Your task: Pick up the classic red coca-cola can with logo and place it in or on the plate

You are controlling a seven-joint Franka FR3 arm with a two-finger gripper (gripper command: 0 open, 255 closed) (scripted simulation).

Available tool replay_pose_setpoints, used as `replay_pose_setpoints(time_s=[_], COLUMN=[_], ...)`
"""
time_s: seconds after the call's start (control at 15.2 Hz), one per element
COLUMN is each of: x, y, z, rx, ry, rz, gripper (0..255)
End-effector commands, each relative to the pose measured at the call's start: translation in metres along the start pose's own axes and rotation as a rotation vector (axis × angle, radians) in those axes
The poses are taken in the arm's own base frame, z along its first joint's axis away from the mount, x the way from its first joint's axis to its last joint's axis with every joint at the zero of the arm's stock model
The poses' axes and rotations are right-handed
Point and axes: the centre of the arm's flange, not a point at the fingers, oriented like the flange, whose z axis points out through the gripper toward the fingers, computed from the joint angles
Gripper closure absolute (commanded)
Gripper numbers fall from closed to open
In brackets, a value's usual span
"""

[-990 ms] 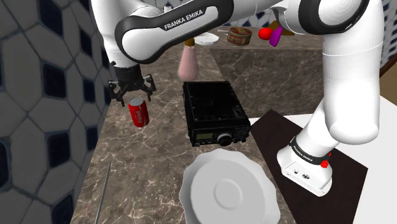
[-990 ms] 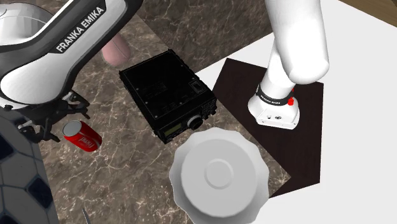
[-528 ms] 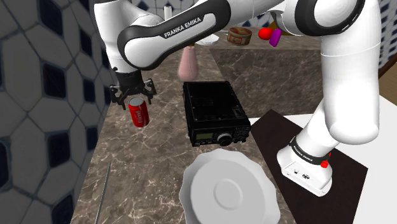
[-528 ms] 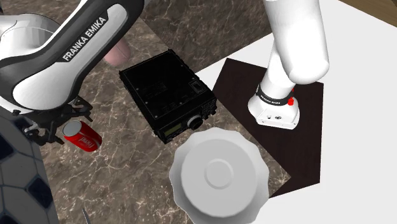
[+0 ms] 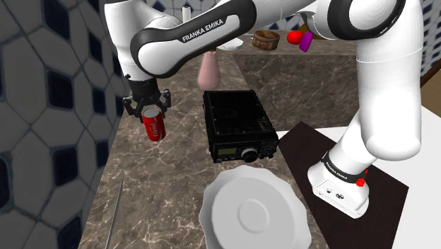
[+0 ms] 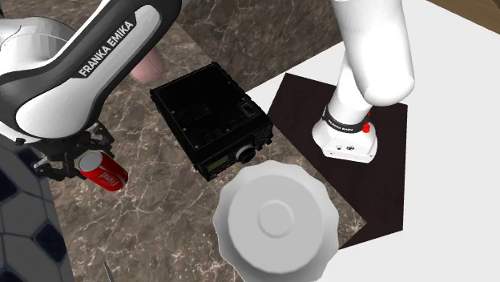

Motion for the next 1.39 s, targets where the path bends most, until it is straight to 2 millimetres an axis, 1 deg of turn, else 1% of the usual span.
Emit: replay_pose_setpoints(time_s=[0.0,0.26,1.32], x=[0.000,0.000,-0.001], y=[0.000,0.000,0.000], z=[0.001,0.001,-0.084], rx=[-0.001,-0.001,-0.001], ry=[-0.001,-0.001,-0.001], rz=[0.000,0.000,0.000], gripper=[255,255,255])
